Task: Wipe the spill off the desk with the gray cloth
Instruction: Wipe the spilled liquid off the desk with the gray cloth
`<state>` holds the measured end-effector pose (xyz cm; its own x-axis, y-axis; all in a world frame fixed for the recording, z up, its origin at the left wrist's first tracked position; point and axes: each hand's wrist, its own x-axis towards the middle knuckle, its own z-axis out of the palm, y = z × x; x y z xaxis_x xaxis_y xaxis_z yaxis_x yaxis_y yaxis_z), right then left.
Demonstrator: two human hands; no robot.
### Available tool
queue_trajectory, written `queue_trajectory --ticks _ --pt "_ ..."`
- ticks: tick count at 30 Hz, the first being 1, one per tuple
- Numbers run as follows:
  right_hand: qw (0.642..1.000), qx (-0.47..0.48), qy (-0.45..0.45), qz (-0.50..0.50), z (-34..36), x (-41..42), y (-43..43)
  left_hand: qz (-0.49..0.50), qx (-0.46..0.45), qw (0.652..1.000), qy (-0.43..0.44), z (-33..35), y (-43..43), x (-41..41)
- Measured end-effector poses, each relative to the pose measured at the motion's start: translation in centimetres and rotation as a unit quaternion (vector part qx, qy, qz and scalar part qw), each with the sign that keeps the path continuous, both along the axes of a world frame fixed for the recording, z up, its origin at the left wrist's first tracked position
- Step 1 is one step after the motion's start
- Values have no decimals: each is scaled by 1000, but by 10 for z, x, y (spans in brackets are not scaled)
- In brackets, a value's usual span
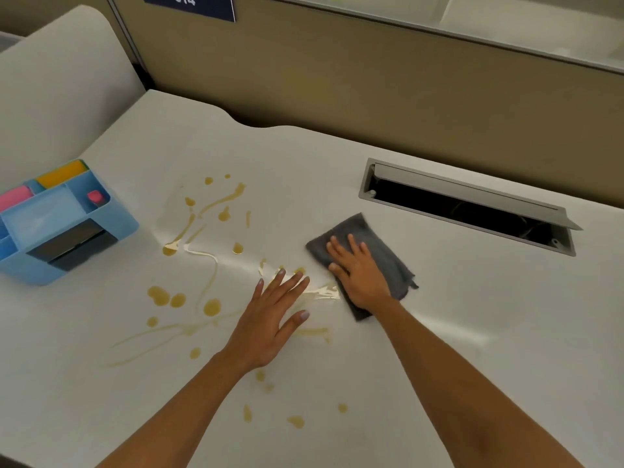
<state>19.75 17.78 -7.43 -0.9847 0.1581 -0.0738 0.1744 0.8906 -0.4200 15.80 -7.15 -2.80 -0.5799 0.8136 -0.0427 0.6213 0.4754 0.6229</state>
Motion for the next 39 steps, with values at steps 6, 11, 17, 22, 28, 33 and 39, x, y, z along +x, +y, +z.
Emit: queue_trajectory --ticks 6,11,17,22,28,33,39 --pt "973 -23 -46 225 1 103 -38 -4 21 1000 -12 2 -11 1" --pt "978 -40 -58 196 14 143 25 -8 0 1000 -11 -3 -32 5" --pt "998 16 -25 -51 10 97 36 -12 -14 1000 -15 -6 -47 15" --pt "997 17 -36 70 11 92 -24 -39 -28 999 -1 -3 -42 28" --pt "978 17 -55 202 7 146 -54 -34 -26 999 13 2 -45 24" --pt "984 -4 -51 169 13 160 -3 -12 -29 999 18 3 -69 13" --pt "998 -5 -4 -70 6 115 -9 -15 -35 999 16 3 -74 31"
